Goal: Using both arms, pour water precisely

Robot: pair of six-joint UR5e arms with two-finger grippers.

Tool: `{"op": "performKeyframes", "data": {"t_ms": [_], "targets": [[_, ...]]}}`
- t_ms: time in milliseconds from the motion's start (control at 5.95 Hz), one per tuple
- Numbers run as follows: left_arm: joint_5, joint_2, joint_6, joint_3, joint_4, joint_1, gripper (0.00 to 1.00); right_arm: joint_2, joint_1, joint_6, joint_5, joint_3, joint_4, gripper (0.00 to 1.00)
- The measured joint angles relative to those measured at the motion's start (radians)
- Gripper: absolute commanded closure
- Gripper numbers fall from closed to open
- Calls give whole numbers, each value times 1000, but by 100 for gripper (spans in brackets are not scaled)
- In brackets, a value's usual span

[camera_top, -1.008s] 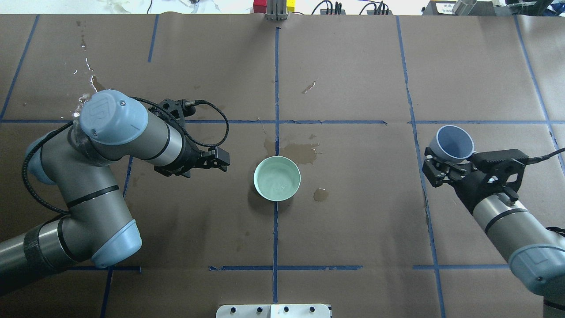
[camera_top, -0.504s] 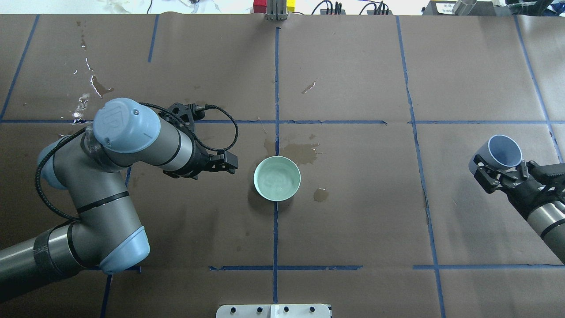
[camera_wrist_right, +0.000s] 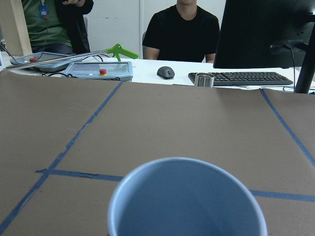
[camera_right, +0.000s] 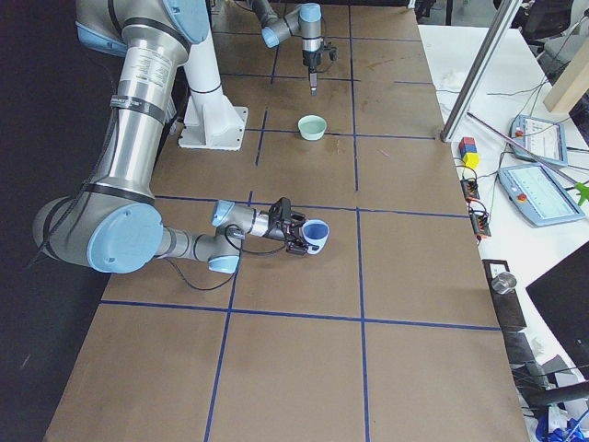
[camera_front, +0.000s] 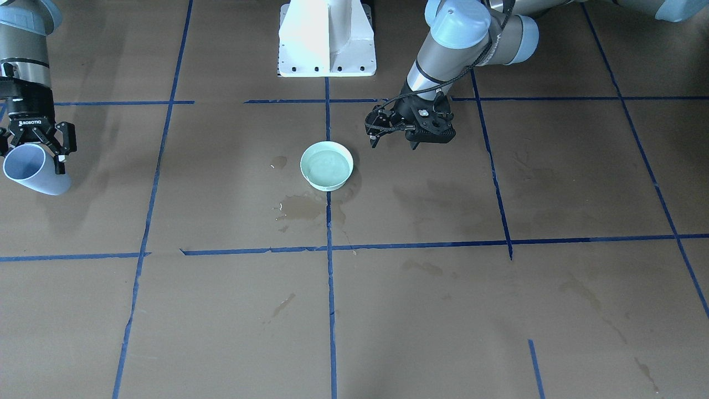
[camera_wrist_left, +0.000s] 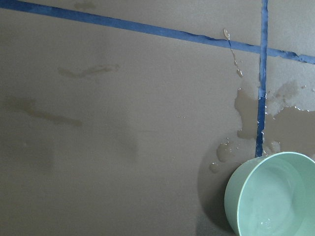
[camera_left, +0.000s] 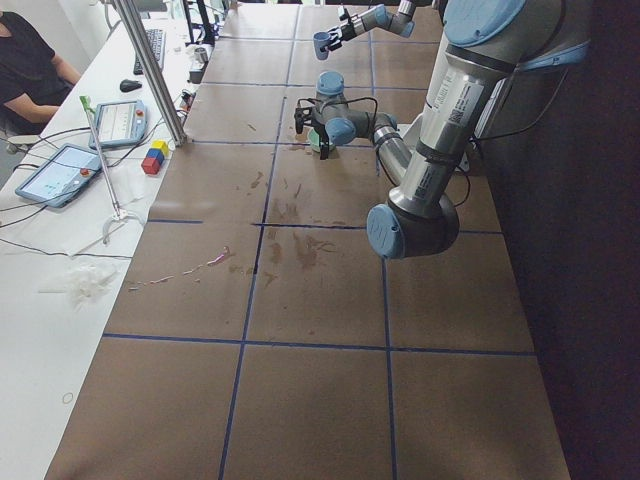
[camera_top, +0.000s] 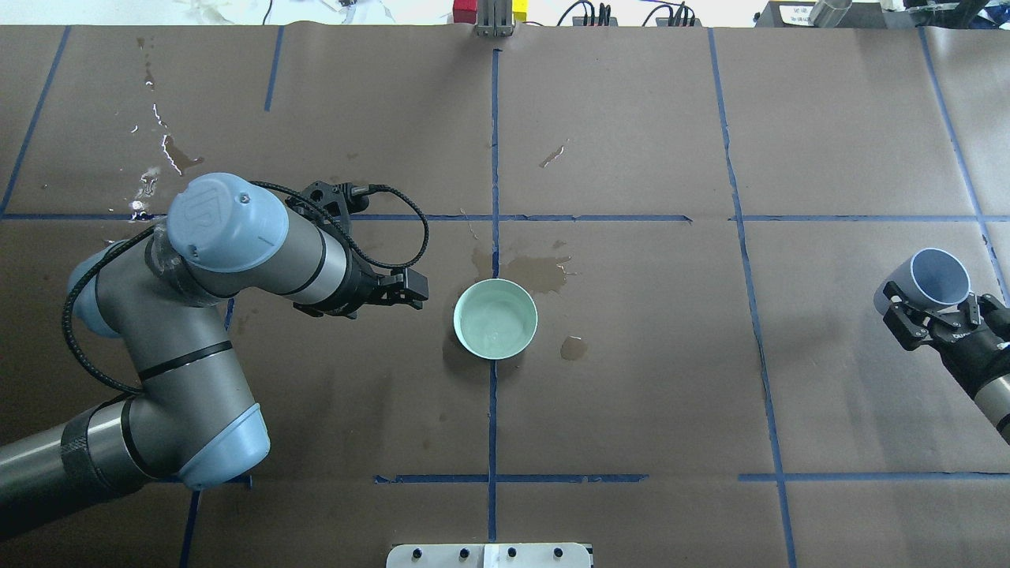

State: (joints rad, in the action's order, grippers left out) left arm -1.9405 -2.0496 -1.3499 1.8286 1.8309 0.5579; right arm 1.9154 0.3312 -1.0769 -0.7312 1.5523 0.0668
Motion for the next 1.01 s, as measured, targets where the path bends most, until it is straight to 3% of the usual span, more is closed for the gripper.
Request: {"op": "performKeyframes", "data": {"t_ms": [672,1008], "targets": [[0,6,0,18,-1,0,1,-57,32,-1,1,-44,0,86],[0,7,0,20,-2,0,1,-79,46,0,-2,-69,-1,78]]}}
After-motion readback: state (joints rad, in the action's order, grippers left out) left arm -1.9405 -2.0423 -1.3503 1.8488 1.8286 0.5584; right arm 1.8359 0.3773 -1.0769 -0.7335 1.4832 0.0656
